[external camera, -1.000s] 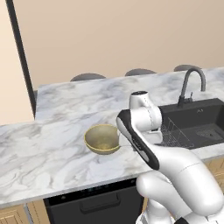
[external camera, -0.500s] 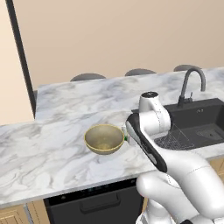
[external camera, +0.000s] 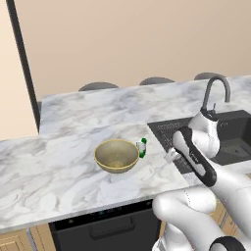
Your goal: Gather the eggs and milk located in the vicinity of the sink area and place them right next to the bowl.
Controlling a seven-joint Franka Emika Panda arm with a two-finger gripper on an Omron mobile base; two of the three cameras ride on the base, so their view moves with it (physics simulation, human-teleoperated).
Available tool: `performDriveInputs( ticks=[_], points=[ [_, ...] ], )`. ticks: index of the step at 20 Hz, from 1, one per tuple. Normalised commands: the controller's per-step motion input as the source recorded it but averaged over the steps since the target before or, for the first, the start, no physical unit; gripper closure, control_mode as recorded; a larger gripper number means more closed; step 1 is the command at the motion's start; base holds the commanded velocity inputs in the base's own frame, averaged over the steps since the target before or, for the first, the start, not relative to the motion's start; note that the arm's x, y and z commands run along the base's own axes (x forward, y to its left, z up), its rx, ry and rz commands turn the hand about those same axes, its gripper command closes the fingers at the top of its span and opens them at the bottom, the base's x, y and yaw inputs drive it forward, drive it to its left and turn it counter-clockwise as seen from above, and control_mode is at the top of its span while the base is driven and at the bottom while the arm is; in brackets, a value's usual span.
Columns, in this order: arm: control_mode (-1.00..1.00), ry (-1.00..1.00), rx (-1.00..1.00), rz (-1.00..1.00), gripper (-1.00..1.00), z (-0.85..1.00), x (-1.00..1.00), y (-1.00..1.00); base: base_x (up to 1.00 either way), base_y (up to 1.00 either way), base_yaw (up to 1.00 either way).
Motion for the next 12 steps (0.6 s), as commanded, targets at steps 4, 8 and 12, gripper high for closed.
performDriveInputs(
  ticks=[4,8,12],
  points=[
    [-1.0,-0.15,0.2,0.3,1.0,-0.16,0.23,-0.05,0.0,0.0,0.0],
    [-1.0,-0.13,0.05,0.34,1.0,-0.19,0.28,0.26,0.0,0.0,0.0],
    [-1.0,-0.08,0.0,0.32,1.0,-0.11,0.3,0.41,0.0,0.0,0.0]
  ],
)
